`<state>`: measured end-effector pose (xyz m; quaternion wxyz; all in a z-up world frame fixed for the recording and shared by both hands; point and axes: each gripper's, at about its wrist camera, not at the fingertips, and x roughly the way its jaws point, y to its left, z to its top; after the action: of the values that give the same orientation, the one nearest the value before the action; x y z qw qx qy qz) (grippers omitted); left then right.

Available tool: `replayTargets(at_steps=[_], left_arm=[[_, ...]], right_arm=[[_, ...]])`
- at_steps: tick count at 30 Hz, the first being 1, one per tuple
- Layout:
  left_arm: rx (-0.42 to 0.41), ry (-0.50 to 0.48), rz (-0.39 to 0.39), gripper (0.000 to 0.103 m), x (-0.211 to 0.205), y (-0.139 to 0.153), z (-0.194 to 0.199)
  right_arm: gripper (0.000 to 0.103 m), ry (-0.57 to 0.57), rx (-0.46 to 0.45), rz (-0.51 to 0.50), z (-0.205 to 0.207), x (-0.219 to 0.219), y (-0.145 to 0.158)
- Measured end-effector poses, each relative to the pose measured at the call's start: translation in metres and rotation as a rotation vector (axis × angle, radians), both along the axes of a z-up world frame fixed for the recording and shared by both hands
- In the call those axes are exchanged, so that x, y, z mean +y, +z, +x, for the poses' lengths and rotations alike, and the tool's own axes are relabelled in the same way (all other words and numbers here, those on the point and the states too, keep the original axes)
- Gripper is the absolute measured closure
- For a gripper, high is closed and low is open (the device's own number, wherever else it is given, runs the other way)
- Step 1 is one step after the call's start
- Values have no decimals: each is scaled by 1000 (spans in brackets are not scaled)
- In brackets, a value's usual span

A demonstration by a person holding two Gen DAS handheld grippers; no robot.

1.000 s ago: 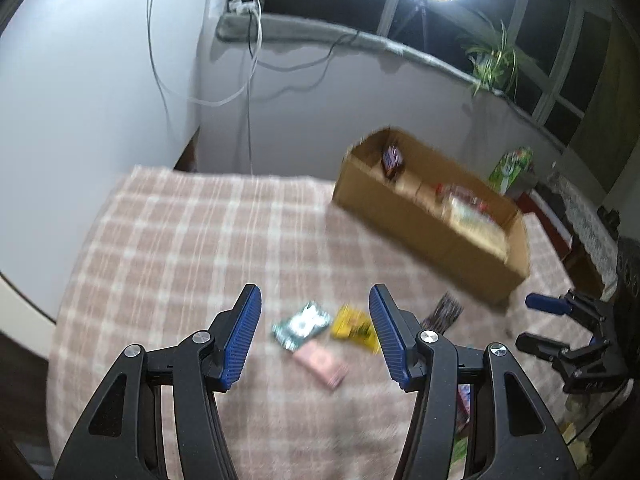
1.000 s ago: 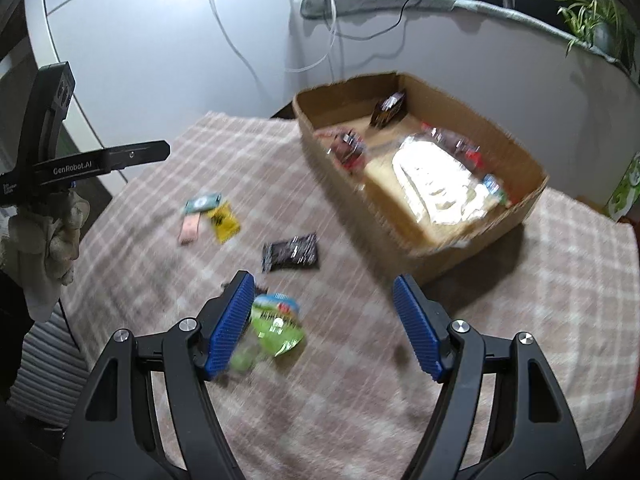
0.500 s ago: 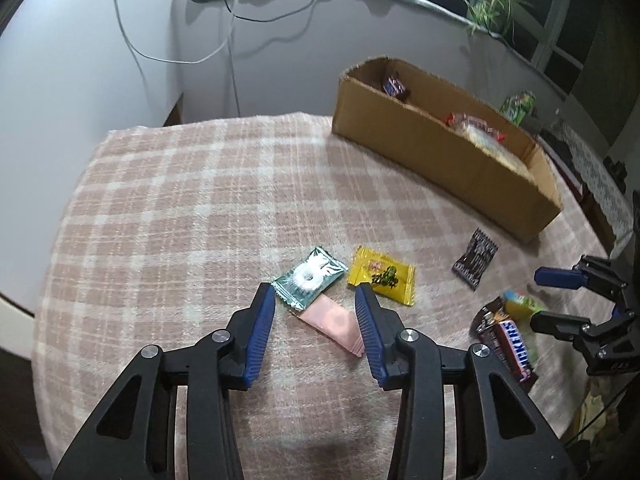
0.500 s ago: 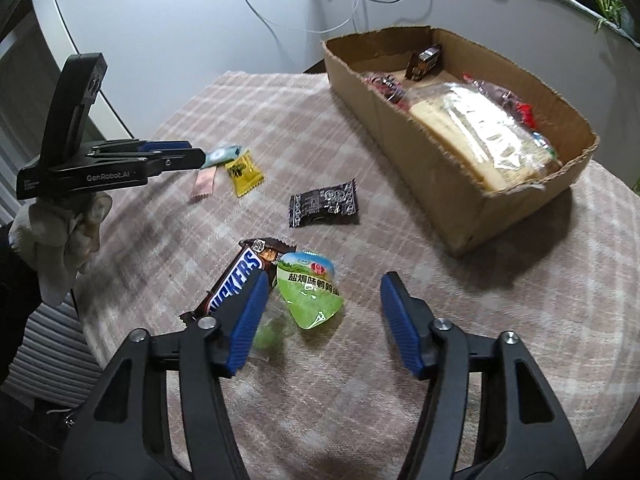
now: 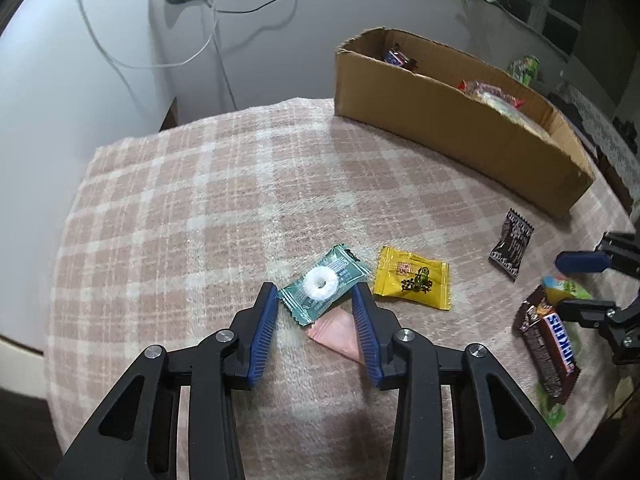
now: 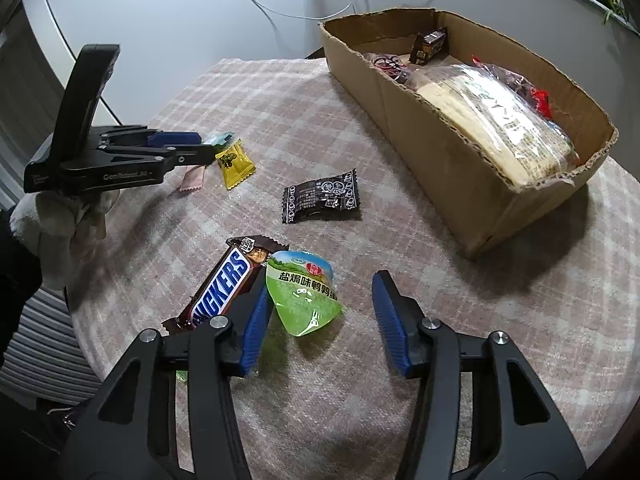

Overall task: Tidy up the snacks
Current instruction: 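Grasp the green jelly pouch with the right tool while the left tool grasps the teal mint candy, then carry both candies into the cardboard box and open both tools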

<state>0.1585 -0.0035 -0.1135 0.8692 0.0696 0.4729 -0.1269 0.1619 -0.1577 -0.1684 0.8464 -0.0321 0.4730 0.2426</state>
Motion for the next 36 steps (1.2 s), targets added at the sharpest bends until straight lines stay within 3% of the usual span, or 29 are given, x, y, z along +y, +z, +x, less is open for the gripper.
replayTargets(at_steps=[8, 13, 20, 24, 28, 33, 36], left_arm=[[-19, -38, 18, 66, -6, 2, 5], [-31, -80, 77, 66, -16, -1, 7], [-44, -96, 84, 65, -21, 3, 19], [-43, -155, 137, 63, -29, 1, 25], [-28, -163, 112, 63, -26, 2, 31], [-26, -171, 79, 84, -27, -1, 27], [-29, -156, 60, 84, -26, -1, 22]], right_arm=[[70, 19, -16, -40, 0, 6, -1], [70, 17, -14, -37, 0, 6, -1], [70, 11, -14, -40, -1, 7, -1], [70, 10, -13, -40, -1, 7, -1], [70, 9, -13, -37, -1, 6, -1], [70, 10, -15, -38, -1, 6, -1], [71, 7, -16, -37, -1, 6, -1]])
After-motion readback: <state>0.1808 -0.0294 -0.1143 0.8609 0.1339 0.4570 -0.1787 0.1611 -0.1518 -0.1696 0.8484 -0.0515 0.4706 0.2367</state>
